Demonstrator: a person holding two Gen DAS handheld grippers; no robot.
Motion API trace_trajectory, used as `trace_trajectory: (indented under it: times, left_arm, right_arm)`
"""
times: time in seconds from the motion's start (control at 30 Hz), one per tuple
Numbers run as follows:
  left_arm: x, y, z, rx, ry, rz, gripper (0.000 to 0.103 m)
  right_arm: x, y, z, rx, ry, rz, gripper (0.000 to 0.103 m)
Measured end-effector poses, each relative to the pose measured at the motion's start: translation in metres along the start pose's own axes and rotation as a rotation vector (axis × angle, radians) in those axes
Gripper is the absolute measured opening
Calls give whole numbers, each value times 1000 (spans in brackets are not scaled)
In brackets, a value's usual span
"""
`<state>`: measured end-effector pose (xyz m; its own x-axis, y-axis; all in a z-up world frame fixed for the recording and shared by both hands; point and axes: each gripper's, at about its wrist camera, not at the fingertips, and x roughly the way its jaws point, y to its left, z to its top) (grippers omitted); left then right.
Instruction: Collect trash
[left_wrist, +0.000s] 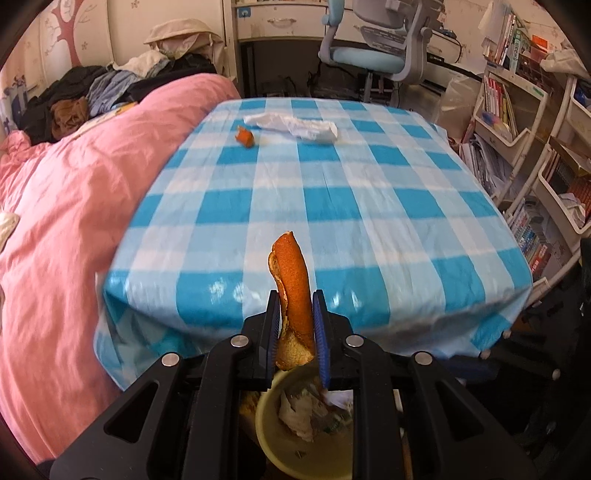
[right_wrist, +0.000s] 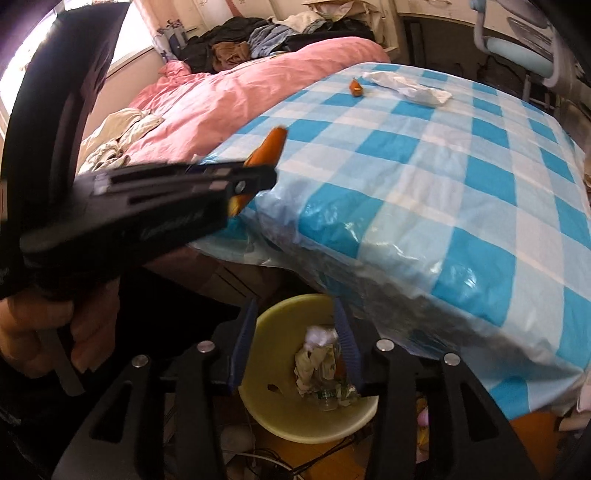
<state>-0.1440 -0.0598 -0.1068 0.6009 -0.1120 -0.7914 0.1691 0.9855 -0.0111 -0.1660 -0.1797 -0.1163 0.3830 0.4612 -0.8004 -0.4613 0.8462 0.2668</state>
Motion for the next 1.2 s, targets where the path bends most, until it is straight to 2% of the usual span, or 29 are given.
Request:
trace_trajectory:
  times: [0.03,0.13,0.2,0.27,0.33,0.47,0.6,0.73,0.83,1.2]
  left_arm:
    - [0,-1,-4,-1,8,-3,16]
    - [-2,-3,-13,-2,32,-16,17]
    - [-2,-5,-19,0,51,-30,20]
    - [-4,-6,-23,-2,62,-38,38]
    - [-8,-6,-26,-11,50,-35,51]
    - [-19,-5,-26,-18,-11,-12,68]
    - [-26,-3,-24,-29,-58,16,72]
    - [-37,1,-22,-49,-128,63,82]
    - [-42,4,-20,-57,-161,83,83]
    - [-44,11,-19,-98,-182,92,84]
  right_arm:
    - [-2,-1,-2,8,-5,-10,45]
    - [-8,-5,-5,31,-26,-47,56]
    - [-11,-9,-5,46,-42,-77,59]
    - [-13,-12,-5,60,-55,-97,62]
    - [-18,-18,-5,84,-80,-120,64]
    - [-27,-25,-5,118,-134,-150,69]
    - [-35,-27,-6,133,-193,-178,73]
    - [-39,-27,-5,132,-229,-213,76]
    - [-41,-26,-5,123,-251,-238,78]
    - [-43,-20,-5,87,-301,-304,86]
